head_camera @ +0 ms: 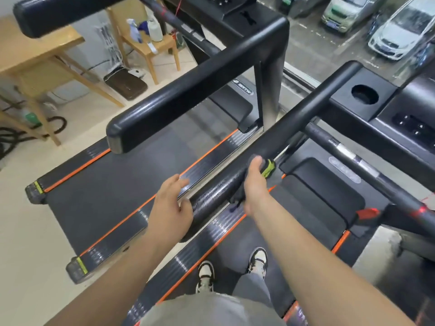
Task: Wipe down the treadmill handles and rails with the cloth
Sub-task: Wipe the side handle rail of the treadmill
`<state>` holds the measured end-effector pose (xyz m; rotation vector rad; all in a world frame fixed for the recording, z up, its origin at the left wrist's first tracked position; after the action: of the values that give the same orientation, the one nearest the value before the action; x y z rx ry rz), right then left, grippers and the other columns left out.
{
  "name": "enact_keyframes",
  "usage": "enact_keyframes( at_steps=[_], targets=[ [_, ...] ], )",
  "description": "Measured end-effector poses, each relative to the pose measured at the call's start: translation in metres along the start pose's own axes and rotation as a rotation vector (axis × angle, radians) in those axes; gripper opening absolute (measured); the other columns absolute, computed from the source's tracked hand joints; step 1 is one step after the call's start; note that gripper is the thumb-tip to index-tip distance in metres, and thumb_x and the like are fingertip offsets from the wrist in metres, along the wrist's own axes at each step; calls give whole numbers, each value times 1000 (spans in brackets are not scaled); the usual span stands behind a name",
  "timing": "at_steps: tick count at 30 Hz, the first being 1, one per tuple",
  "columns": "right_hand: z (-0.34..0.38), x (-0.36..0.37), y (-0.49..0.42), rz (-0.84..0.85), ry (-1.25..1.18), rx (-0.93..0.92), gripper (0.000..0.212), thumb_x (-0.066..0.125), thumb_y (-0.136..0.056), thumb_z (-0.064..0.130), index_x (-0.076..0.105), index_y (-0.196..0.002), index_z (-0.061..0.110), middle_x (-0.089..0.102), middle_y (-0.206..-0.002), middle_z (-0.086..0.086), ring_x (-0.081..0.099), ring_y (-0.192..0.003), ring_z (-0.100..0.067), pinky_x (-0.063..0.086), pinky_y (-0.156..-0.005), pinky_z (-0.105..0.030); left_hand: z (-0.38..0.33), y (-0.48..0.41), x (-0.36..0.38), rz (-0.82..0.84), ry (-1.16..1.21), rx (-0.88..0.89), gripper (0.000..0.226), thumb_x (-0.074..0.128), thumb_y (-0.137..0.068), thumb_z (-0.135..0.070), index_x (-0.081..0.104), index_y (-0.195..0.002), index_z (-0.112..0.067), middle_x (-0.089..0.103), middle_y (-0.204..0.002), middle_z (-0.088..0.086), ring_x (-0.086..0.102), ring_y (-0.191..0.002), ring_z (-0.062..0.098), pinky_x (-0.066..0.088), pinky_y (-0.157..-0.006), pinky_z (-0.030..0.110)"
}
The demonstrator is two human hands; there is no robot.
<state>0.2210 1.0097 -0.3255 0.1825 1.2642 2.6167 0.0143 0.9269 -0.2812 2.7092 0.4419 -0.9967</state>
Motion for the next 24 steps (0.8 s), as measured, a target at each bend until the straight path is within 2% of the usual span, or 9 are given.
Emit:
enact_keyframes(
  at_steps=[1, 3, 5, 8, 13, 17, 20, 22, 24],
  targets=[
    [11, -3, -11, -27, 5, -8, 98, 41, -83, 89, 55, -135, 7, 65, -132, -17, 66, -116, -39, 55, -98, -53, -1, 5, 1, 9, 5, 6, 46, 57, -91, 8, 65, -131, -12, 48, -153, 9, 43, -144, 22, 28, -116, 26],
    [15, -17, -27, -176, 32, 1, 105, 43, -83, 87, 35, -155, 11, 46, -155, -13, 50, -137, -37, 40, -114, -57, 2, 14, 3, 32, 20, 21, 48, 57, -90, 8, 64, -133, -12, 47, -155, 10, 42, -145, 23, 31, -120, 34],
    [17, -20, -20, -294, 133, -37, 96, 37, -96, 75, 12, -163, 11, 25, -166, -11, 31, -149, -38, 24, -122, -55, 14, 22, 1, 45, 21, 1, 50, 56, -92, 5, 61, -137, -14, 44, -158, 7, 39, -147, 22, 34, -121, 44],
    [1, -13, 1, -311, 276, -157, 78, 27, -106, 60, 3, -164, 13, 25, -167, -15, 29, -149, -40, 21, -120, -50, 34, 33, -5, 47, 41, -37, 50, 55, -94, 1, 60, -139, -20, 40, -159, 1, 41, -145, 23, 42, -114, 52],
    [-71, 22, 59, -213, 401, -190, 68, 27, -110, 47, 8, -161, 8, 43, -155, -20, 43, -140, -41, 32, -112, -43, 46, 45, -20, -31, 75, -54, 44, 55, -96, 4, 64, -134, -15, 46, -155, 5, 41, -146, 21, 40, -115, 52],
    [-124, 36, 94, -31, 524, -98, 58, 26, -109, 46, 40, -139, -1, 64, -127, -20, 58, -120, -36, 43, -97, -36, 49, 49, -33, -89, 116, -49, 31, 52, -102, -4, 67, -128, -12, 53, -147, 3, 45, -142, 17, 36, -119, 45],
    [-111, 30, 111, 62, 527, -76, 43, 38, -108, 45, 56, -107, 7, 66, -98, -6, 59, -88, -19, 43, -74, -29, 49, 50, -37, -89, 242, -38, 31, 50, -99, -27, 70, -121, -18, 60, -134, -9, 51, -133, 6, 41, -116, 45],
    [-89, 23, 118, 113, 524, -126, 42, 45, -105, 48, 62, -98, 10, 70, -96, -5, 63, -84, -15, 46, -69, -28, 37, 51, -38, -51, 335, -9, 30, 51, -99, -37, 73, -113, -22, 63, -124, -21, 54, -130, 4, 44, -112, 39],
    [-71, 19, 122, 186, 468, -144, 47, 49, -102, 52, 70, -96, 10, 77, -96, -8, 72, -89, -20, 56, -72, -30, 13, 56, -40, -9, 399, 70, 34, 54, -99, -46, 75, -110, -21, 63, -122, -24, 56, -129, 6, 44, -109, 31]
  ],
)
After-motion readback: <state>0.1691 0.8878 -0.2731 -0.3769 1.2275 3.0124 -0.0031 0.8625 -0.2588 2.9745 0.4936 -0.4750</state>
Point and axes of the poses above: each hand's wrist, its own y-axis away from the middle knuckle, its own x-axis out of the palm, z = x × y, the point moved 9 cm from there along -y, towards the middle knuckle
